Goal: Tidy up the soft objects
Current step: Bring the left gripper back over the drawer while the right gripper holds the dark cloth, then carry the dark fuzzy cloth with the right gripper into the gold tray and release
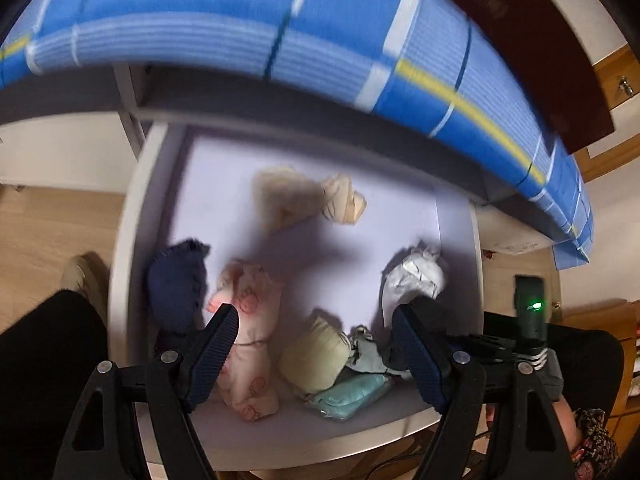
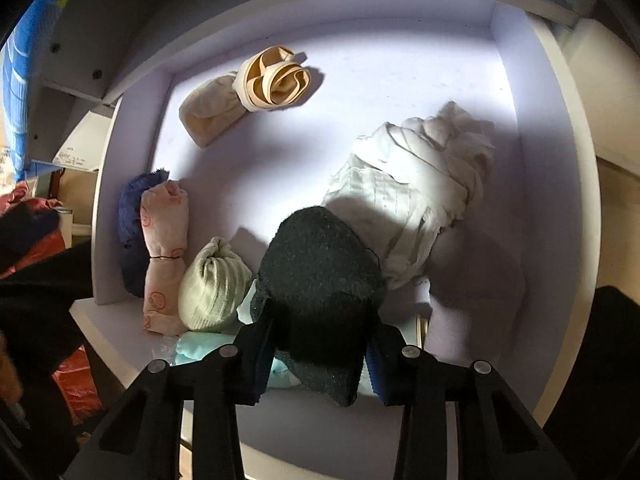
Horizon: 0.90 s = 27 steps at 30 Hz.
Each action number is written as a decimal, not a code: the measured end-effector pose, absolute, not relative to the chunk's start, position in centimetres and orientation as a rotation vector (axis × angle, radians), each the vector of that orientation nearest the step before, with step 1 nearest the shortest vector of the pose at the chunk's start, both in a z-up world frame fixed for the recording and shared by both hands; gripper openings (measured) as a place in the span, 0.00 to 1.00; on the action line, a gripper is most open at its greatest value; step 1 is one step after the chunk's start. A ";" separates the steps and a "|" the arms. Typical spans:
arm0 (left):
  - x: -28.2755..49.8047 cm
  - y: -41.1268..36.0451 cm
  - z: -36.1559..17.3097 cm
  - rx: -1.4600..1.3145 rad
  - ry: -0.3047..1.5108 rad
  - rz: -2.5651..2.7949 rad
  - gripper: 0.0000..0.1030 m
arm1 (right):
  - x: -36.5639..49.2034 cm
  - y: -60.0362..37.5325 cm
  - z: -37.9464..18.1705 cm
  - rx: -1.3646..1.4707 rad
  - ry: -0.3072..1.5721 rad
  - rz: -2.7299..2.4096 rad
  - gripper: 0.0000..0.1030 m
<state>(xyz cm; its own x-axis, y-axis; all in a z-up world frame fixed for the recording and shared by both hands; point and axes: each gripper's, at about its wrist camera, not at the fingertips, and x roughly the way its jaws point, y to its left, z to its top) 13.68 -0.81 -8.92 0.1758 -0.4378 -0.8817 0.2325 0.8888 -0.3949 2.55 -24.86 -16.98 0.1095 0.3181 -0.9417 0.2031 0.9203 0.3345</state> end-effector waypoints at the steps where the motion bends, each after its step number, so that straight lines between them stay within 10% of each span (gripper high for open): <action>1: 13.7 -1.0 -9.4 -0.191 1.331 -0.484 0.78 | 2.4 -24.9 -16.6 0.435 1.468 0.085 0.39; 27: 13.5 -0.2 -17.2 -0.072 1.589 -0.301 0.78 | 0.3 -30.1 -4.3 0.535 1.193 0.009 0.39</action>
